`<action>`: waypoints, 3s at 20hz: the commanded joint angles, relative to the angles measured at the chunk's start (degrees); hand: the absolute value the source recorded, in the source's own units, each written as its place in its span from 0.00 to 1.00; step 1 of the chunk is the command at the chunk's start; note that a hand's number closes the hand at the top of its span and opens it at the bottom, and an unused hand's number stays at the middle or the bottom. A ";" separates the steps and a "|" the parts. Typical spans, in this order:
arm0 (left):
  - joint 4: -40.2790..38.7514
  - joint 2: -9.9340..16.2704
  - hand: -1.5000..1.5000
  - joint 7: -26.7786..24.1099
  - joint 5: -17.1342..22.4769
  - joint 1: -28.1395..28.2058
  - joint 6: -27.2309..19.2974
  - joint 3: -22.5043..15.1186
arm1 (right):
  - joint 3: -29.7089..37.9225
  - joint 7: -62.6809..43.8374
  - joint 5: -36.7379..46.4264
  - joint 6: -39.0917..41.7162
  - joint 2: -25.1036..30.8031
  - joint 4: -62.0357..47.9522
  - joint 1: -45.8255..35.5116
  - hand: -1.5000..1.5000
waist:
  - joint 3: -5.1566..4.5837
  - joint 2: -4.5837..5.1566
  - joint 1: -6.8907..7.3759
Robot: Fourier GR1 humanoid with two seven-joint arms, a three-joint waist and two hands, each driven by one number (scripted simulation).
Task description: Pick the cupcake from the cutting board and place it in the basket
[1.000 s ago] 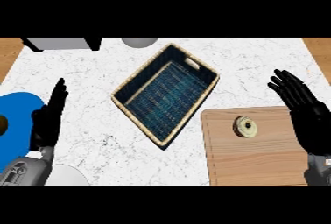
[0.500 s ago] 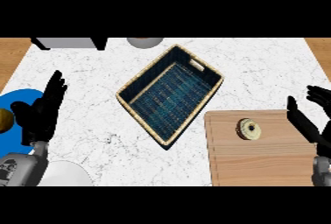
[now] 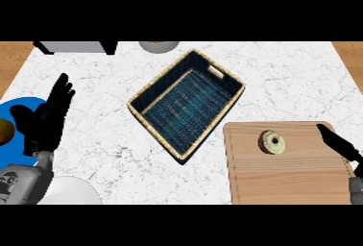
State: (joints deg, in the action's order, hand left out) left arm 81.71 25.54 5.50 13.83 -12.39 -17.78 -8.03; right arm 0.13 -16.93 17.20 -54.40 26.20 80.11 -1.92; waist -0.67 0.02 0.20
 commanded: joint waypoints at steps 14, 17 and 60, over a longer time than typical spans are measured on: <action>-1.82 1.57 0.50 -0.58 1.17 -0.08 2.50 2.96 | -12.21 -58.85 0.48 38.55 15.15 31.32 -0.95 0.00 | 0.30 -0.42 -1.18; 2.11 0.90 0.50 0.88 0.53 2.42 2.08 1.54 | -11.25 -66.65 3.02 38.64 14.86 38.44 -1.52 0.00 | 0.45 -0.46 -0.52; 4.80 -9.52 0.50 2.93 -9.53 4.27 9.30 10.38 | -6.76 -41.62 34.45 36.95 -20.51 15.92 -0.38 0.00 | 0.66 -0.02 -0.16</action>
State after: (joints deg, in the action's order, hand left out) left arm 87.07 16.80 9.95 4.02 -9.28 -10.06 1.13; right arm -8.81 -55.96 51.79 -21.44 5.38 97.02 0.49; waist 0.01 -0.02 0.00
